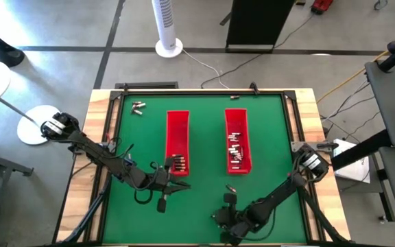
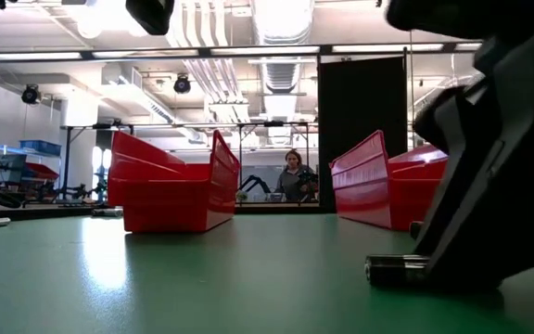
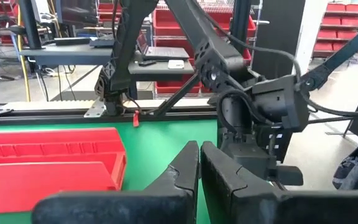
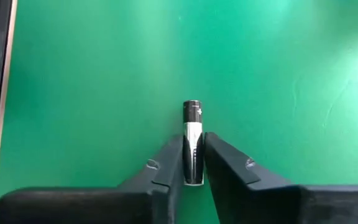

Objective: Sort batteries
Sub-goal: Put the silver battery into the right red bin

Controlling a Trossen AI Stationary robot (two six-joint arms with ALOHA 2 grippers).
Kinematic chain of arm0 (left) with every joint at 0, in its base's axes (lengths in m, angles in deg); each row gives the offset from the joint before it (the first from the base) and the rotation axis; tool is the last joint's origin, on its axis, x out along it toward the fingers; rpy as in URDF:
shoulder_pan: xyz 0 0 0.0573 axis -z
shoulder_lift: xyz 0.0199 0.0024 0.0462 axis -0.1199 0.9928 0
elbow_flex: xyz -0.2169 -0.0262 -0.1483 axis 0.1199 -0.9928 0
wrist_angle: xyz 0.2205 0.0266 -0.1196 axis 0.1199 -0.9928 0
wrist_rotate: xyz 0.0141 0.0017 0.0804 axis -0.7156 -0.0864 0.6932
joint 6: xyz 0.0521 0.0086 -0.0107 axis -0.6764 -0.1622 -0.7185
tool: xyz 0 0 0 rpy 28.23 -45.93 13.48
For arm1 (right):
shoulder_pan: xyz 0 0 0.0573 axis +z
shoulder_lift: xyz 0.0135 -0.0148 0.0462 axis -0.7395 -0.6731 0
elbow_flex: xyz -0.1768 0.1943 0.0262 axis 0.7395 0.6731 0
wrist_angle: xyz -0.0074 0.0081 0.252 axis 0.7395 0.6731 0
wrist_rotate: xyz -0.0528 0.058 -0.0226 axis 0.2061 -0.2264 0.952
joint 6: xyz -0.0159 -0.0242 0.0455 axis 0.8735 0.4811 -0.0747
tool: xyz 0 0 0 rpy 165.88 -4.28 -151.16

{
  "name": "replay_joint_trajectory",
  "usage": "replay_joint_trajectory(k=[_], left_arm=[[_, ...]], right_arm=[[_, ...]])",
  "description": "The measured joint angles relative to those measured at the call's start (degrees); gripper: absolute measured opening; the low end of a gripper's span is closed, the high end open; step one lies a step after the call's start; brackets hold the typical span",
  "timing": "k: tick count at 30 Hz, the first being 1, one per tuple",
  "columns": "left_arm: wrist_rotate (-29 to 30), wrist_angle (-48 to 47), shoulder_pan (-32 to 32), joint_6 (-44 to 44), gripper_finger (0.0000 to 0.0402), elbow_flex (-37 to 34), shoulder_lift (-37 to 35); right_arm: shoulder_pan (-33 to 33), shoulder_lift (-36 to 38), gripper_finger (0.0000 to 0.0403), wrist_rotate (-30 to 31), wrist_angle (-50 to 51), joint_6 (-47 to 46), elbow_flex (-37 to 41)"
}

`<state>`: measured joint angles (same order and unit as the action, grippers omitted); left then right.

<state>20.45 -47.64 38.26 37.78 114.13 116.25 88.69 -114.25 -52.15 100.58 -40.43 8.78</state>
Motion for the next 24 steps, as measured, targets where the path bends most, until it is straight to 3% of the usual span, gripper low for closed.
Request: replay_joint_trajectory(k=[9, 17, 24], left_arm=[[0.0, 0.1, 0.0, 0.0, 0.0000, 0.0, 0.0], [0.0, 0.1, 0.0, 0.0, 0.0000, 0.0, 0.0], [0.0, 0.1, 0.0, 0.2, 0.0000, 0.0, 0.1]], right_arm=[[0.5, -0.2, 0.0105, 5.7, -16.0, -1.1, 8.7], [0.6, -3.4, 0.0065, 8.0, -28.5, 3.6, 13.7], [0.8, -3.9, 0.0034, 7.8, -29.1, 5.2, 14.4]])
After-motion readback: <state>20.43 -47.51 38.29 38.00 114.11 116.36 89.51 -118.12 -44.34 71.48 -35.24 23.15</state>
